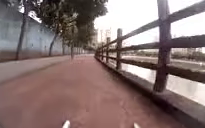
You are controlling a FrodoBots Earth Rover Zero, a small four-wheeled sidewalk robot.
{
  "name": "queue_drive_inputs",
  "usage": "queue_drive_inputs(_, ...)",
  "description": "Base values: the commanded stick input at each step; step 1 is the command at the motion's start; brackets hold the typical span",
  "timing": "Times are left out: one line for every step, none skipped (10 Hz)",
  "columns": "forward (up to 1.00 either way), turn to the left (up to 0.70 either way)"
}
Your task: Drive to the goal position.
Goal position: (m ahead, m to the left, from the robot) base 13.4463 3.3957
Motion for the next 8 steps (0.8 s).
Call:
queue_drive_inputs(1.00,0.03)
queue_drive_inputs(1.00,0.05)
queue_drive_inputs(1.00,0.22)
queue_drive_inputs(1.00,0.36)
queue_drive_inputs(1.00,0.40)
queue_drive_inputs(1.00,0.37)
queue_drive_inputs(1.00,0.26)
queue_drive_inputs(1.00,0.00)
